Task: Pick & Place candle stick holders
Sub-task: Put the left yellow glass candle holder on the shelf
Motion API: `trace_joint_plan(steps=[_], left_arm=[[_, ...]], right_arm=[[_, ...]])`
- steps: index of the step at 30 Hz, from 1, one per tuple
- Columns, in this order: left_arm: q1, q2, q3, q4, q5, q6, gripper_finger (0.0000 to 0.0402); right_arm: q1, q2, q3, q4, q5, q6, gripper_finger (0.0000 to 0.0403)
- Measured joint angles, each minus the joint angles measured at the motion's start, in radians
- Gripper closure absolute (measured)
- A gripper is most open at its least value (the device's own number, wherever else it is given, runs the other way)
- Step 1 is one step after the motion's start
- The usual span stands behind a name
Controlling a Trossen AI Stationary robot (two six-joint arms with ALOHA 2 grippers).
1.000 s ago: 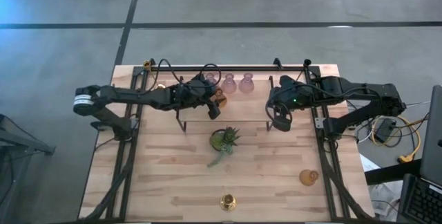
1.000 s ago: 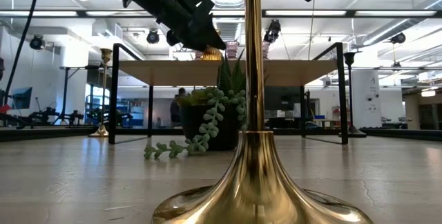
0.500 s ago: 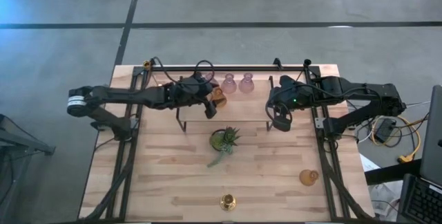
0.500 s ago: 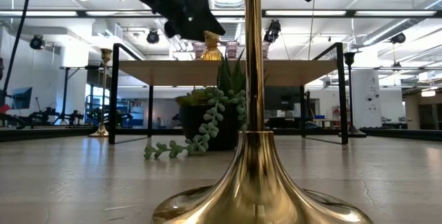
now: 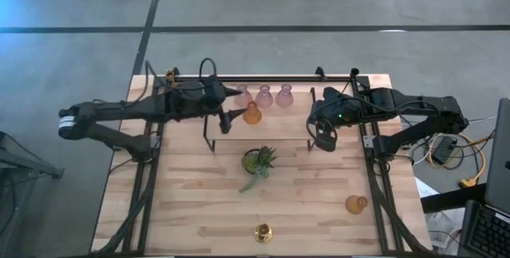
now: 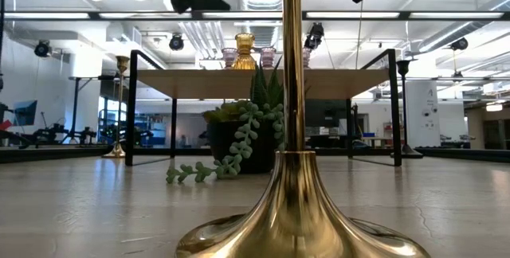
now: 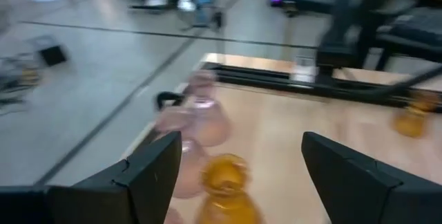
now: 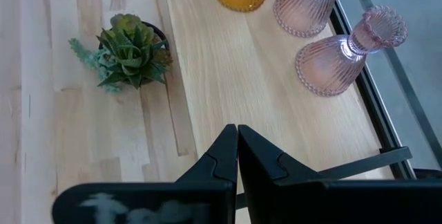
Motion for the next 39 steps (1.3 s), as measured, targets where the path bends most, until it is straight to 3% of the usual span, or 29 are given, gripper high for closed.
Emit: trace_joint_plan(steps=[4,8,18,25,39], left_arm=[[-0.012,-0.018,-0.013,-0.026,0.143,0.002,0.0118],[-0.034,-0.01,-0.052,-0.021,0.21,0.019,0.0166],[-0.048,0.048,-0.166,0.167,0.219,0.077,0.0305],[-0.034,0.116,-0.179,0.232,0.213,0.077,0.0389],[0.019,0.144,-0.179,0.264,0.194,0.06,0.0399]], right_arm=[[0.0,0.0,0.0,-0.003,0.0,-0.004,0.0394],[0.0,0.0,0.0,-0.003,0.0,-0.005,0.0394],[0.0,0.0,0.0,-0.001,0.0,-0.008,0.0394],[0.0,0.0,0.0,-0.001,0.0,-0.008,0.0394],[0.001,0.0,0.0,0.0,0.0,-0.008,0.0394]])
